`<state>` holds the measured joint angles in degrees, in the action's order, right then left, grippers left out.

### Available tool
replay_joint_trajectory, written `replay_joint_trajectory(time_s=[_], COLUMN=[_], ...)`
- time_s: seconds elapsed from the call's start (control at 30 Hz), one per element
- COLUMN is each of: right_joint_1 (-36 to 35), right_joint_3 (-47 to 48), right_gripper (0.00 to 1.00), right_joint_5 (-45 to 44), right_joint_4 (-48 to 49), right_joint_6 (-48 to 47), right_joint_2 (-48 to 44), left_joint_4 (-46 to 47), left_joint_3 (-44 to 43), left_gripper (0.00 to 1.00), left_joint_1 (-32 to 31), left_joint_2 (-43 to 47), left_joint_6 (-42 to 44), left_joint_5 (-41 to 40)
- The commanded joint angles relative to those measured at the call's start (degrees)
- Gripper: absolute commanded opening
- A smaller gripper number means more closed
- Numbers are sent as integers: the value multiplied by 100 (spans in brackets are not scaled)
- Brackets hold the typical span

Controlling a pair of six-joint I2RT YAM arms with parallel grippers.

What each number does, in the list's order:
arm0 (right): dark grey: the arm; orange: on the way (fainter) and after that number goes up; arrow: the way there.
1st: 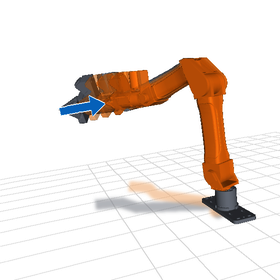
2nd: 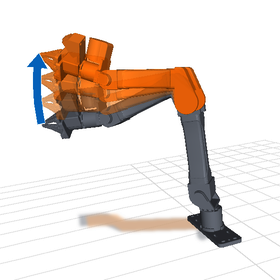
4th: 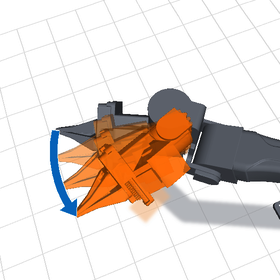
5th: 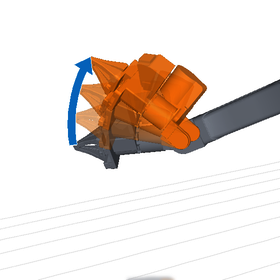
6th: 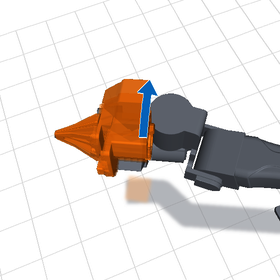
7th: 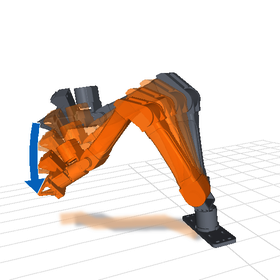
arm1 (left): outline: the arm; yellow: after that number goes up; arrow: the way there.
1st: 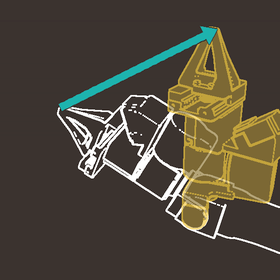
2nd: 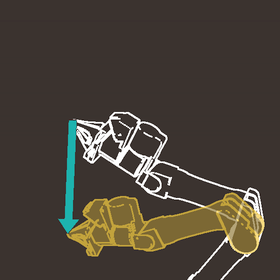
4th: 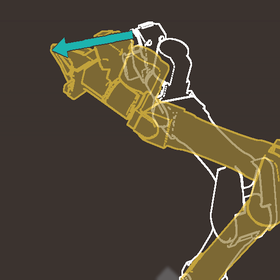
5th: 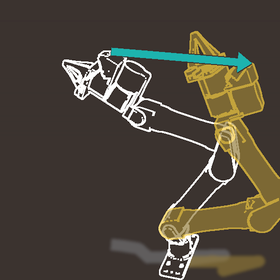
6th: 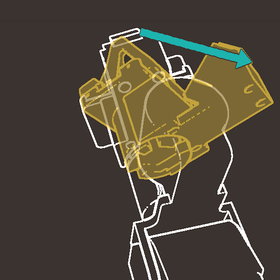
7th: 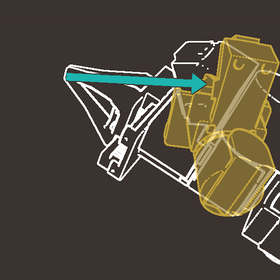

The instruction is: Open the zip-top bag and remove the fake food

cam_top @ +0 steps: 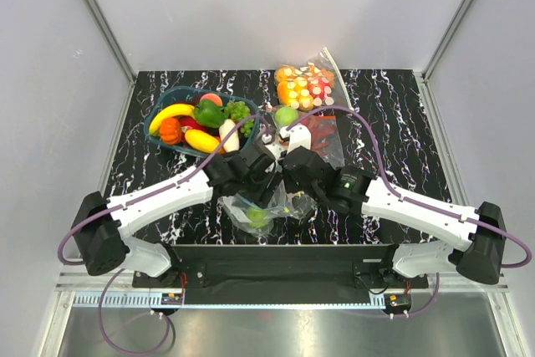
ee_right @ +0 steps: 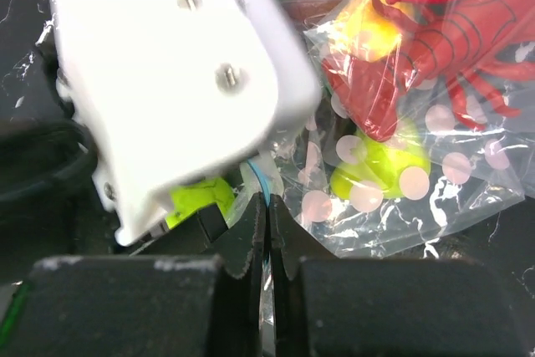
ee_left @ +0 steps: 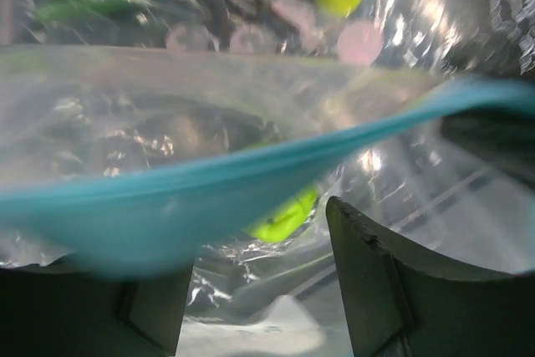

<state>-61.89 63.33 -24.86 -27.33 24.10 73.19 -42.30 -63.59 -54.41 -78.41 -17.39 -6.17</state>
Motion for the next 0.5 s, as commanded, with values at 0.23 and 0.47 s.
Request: replay_joint_trajectory(time_s=[0.23,0.47], right_joint_1=[-7,-7], right_joint_3=[-189,-295], right_gripper=[6,6], right_joint_5=[-168,-98], right_joint_4=[272,316], right_joint_6=[157,210], right_joint_2=[-138,-164], left_joint_4=[55,776], left_joint_3=[742,1331], left_gripper=[67,68], left_joint_1=[-148,-236], left_joint_2=[326,625], left_joint_6=[-282,-924], left_joint_5=[846,794])
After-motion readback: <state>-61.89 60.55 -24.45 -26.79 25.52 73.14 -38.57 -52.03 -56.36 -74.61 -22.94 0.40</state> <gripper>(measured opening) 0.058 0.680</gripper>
